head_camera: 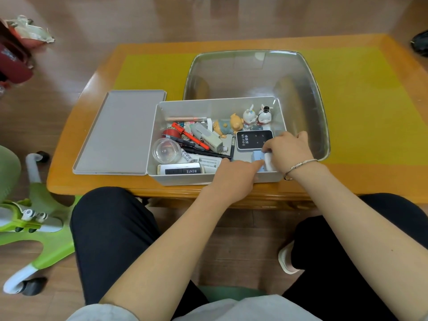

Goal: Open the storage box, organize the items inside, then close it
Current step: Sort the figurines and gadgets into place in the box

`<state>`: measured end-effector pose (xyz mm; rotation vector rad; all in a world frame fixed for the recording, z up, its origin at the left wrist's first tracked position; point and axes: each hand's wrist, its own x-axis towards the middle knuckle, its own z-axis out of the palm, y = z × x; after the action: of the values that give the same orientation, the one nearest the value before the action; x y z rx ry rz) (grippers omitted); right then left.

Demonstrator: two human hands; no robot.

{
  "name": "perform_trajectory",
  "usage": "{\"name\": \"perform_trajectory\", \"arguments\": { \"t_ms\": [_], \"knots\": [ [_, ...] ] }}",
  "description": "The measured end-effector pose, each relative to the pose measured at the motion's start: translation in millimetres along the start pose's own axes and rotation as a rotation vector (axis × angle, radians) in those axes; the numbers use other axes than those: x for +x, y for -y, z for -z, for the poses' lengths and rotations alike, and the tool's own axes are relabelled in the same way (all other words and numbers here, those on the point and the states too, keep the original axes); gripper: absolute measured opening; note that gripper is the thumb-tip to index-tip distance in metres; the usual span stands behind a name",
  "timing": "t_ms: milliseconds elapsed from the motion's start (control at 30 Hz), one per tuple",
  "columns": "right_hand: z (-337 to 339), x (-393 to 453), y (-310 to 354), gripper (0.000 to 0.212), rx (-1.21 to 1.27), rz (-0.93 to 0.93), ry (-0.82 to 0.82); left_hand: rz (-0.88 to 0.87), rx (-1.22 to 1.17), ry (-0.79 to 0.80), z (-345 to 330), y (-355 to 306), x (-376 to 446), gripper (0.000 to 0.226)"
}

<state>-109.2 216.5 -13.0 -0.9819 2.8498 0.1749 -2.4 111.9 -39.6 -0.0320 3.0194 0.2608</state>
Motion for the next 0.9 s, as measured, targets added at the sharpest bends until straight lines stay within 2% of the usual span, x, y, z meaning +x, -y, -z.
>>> {"name": "perform_trajectory", "arguments": {
  "t_ms": [200, 300, 400, 500, 633, 700, 800, 900],
  "knots": [
    [-0.1, -0.4, 2.2, 0.036, 0.01, -0.014, -0.037, -0.008, -0.026, -0.01, 2.6, 0.5, -2.0, 0.045],
    [-1.9, -2.9, 6.3, 0.035, 0.085, -0.027, -0.217, 0.028, -0.055, -0.054, 7.6, 6.9, -9.4, 0.051],
    [2.2, 0.0, 13.2, 0.026, 0.197, 0.008, -0.369, 0.086, -0.133, -0.196, 14.7, 21.5, -22.3, 0.05],
    [6.9, 10.8, 28.5, 0.025, 0.304, 0.105, -0.318, 0.166, -0.204, -0.354, 23.0, 41.6, -35.6, 0.039],
    [6.8, 27.7, 56.7, 0.044, 0.435, 0.159, -0.136, 0.337, -0.223, -0.528, 32.7, 76.6, -51.8, 0.03],
    [4.8, 37.0, 69.4, 0.049, 0.437, 0.165, -0.08, 0.441, -0.182, -0.569, 34.6, 96.4, -59.3, 0.033],
    [1.2, 49.6, 84.3, 0.052, 0.426, 0.146, -0.036, 0.556, -0.129, -0.528, 36.8, 122.5, -67.4, 0.044],
    [-2.3, 57.4, 93.8, 0.048, 0.417, 0.143, 0.003, 0.552, -0.096, -0.388, 38.7, 138.3, -69.6, 0.05]
  ]
}}
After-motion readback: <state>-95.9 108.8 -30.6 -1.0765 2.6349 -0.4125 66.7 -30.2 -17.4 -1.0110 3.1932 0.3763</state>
